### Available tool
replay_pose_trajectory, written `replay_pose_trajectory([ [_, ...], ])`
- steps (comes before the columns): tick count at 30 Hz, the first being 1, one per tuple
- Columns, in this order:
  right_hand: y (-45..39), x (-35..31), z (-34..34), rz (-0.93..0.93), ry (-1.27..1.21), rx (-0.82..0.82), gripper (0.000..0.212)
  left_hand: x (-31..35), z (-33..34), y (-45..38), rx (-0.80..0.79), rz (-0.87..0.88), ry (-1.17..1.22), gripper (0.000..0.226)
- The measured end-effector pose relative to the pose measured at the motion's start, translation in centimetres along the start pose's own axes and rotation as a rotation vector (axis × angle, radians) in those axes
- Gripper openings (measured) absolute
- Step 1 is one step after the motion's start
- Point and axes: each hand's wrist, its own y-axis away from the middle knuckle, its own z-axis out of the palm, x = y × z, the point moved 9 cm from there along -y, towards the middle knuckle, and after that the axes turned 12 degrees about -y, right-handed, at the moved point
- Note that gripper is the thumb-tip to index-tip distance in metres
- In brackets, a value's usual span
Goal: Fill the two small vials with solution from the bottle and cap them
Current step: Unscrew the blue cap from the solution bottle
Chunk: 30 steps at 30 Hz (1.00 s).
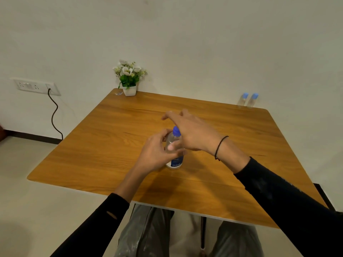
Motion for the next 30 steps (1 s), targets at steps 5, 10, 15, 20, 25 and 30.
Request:
replay_pose_trajectory([
  [5,-0.3,0.2,-0.9,0.018,0.043,0.196,0.026,-0.1,0.2,0.0,-0.01,0.015,-0.015,0.07],
  [10,-0.2,-0.4,-0.1,-0.042,-0.05,0.076,0.05,0.1,0.2,-0.1,-0.018,0.01,0.004,0.066],
  [15,-0.3,0.1,-1.1,0.034,0.068,0.235,0.029,0.0,0.2,0.0,-0.019,0.007,-0.022,0.067],
  [20,-0.3,-0.3,-0.1,-0.038,-0.082,0.067,0.047,0.3,0.0,0.0,-0.018,0.022,0.01,0.065],
  [25,-0.3,0.3,-0.9,0.028,0.076,0.222,0.03,0.0,0.2,0.0,-0.023,0.015,-0.014,0.065],
  [30,0.0,-0.2,0.0,-0.025,-0.062,0.033,0.052,0.1,0.1,-0.1,-0.025,0.015,0.023,0.068],
])
